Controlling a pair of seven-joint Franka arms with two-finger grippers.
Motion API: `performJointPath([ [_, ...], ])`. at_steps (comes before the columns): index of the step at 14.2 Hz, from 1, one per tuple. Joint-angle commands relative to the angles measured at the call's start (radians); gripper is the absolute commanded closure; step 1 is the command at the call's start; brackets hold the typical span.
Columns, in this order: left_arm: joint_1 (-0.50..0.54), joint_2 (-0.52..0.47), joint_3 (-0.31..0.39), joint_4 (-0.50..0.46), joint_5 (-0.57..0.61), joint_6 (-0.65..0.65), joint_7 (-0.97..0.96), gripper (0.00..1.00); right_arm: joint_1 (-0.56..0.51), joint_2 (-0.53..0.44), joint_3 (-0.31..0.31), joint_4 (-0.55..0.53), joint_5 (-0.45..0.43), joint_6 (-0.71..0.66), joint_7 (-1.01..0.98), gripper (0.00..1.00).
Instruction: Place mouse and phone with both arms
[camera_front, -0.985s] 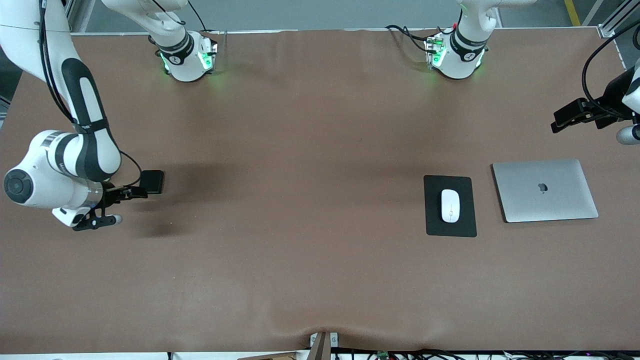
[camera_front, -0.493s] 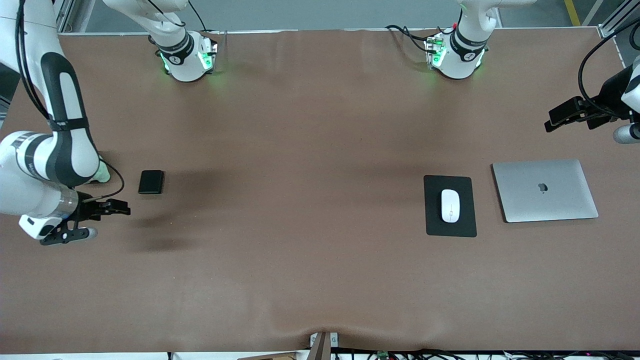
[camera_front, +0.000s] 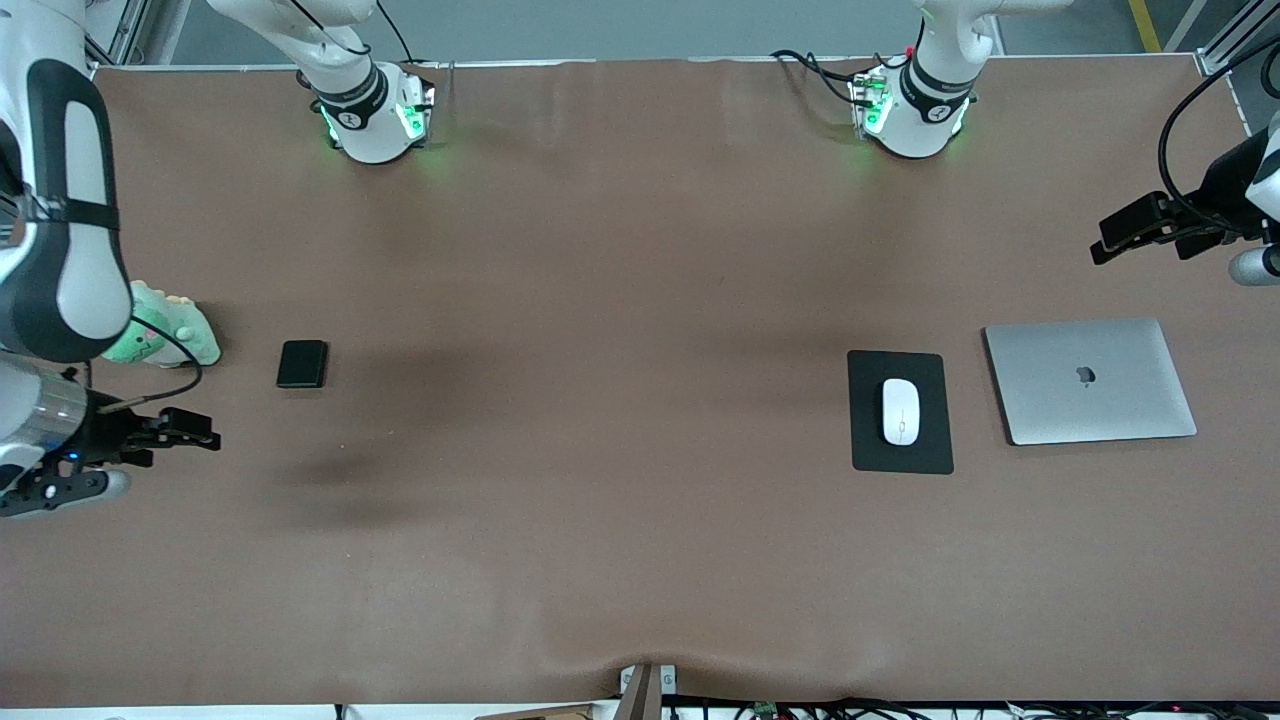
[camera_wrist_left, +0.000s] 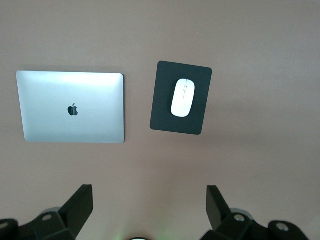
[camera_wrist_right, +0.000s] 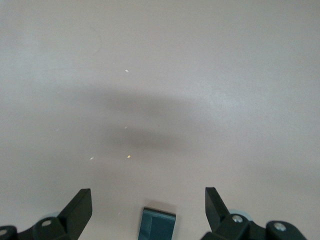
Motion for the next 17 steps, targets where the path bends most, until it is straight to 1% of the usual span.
performJointPath([
  [1,-0.004,-0.008,-0.004,0.001,0.046,0.000,0.064,0.00,-0.019,0.000,0.027,0.088,-0.006,-0.113,0.027,0.00],
  [3,-0.004,-0.008,-0.013,0.003,0.063,-0.004,0.076,0.00,-0.015,-0.023,0.022,0.102,-0.014,-0.121,0.027,0.00],
  [6,-0.004,-0.008,-0.013,0.006,0.063,-0.038,0.108,0.00,-0.020,-0.019,0.023,0.237,-0.015,-0.280,0.033,0.00],
  [7,-0.004,-0.009,-0.013,0.010,0.063,-0.040,0.108,0.00,-0.009,-0.026,0.020,0.258,-0.020,-0.331,0.046,0.00],
  [8,-0.004,-0.006,-0.013,0.013,0.077,-0.038,0.108,0.00,0.006,-0.046,0.019,0.260,-0.023,-0.374,0.102,0.00],
  [10,-0.004,-0.003,-0.015,0.013,0.120,-0.038,0.122,0.00,0.011,-0.091,0.020,0.260,-0.023,-0.423,0.185,0.00],
  [13,-0.003,0.000,-0.015,0.013,0.122,-0.040,0.125,0.00,0.022,-0.173,0.017,0.228,-0.026,-0.480,0.228,0.00],
  [15,-0.001,0.003,-0.015,0.016,0.123,-0.038,0.130,0.00,0.051,-0.242,0.017,0.174,-0.066,-0.485,0.276,0.00],
  [17,-0.003,0.004,-0.015,0.016,0.123,-0.038,0.128,0.00,0.068,-0.311,0.017,0.105,-0.081,-0.483,0.283,0.00],
])
